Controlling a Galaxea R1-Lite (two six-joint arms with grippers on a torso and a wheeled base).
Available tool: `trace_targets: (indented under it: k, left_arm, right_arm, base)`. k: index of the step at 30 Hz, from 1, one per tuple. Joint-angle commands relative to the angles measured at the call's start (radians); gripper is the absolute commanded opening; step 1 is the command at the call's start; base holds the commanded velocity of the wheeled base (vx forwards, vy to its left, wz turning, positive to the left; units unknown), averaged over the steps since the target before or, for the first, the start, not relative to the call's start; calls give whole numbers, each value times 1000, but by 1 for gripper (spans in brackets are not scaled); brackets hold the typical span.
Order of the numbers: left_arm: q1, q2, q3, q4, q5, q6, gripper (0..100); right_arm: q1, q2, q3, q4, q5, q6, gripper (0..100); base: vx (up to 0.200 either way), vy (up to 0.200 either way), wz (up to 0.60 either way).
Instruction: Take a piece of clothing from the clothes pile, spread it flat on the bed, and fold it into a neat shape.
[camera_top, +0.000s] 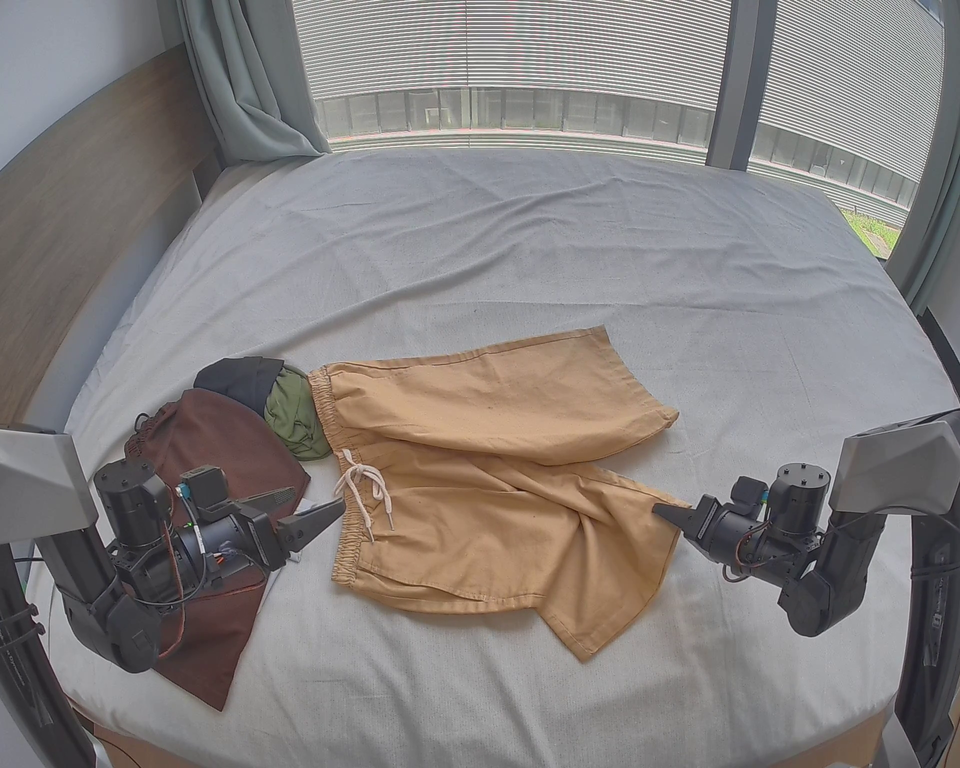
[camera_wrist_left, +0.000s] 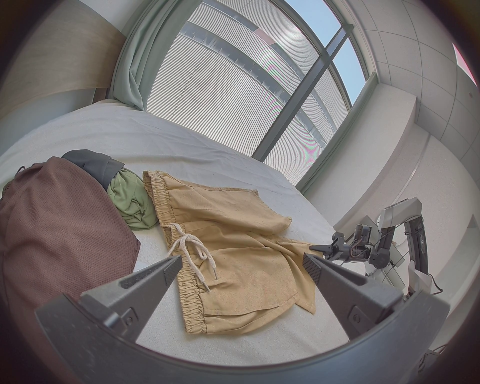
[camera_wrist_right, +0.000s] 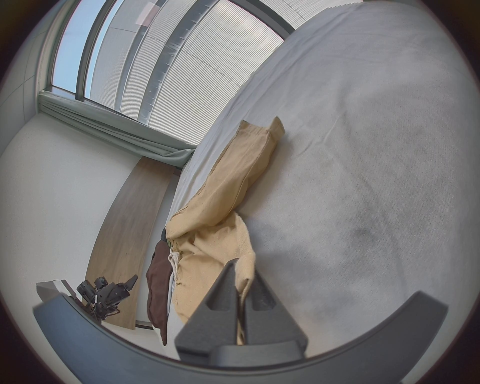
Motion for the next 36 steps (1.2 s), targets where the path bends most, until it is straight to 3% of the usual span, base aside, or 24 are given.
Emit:
trace_targets:
  k: [1,16,36]
  left_arm:
    - [-5,2,2,-1,0,-1,100]
    - [-2,6,-1,-1,0,-1,100]
    - [3,9,-1,-1,0,-2,100]
  right_arm:
    - [-17,11,-41,-1,-1,-14,0]
    - [-104,60,-195,7,-3,-18,0]
    - [-132,170,-370,1,-6,-45,0]
  base:
    - [0,0,0]
    - [0,0,0]
    - [0,0,0]
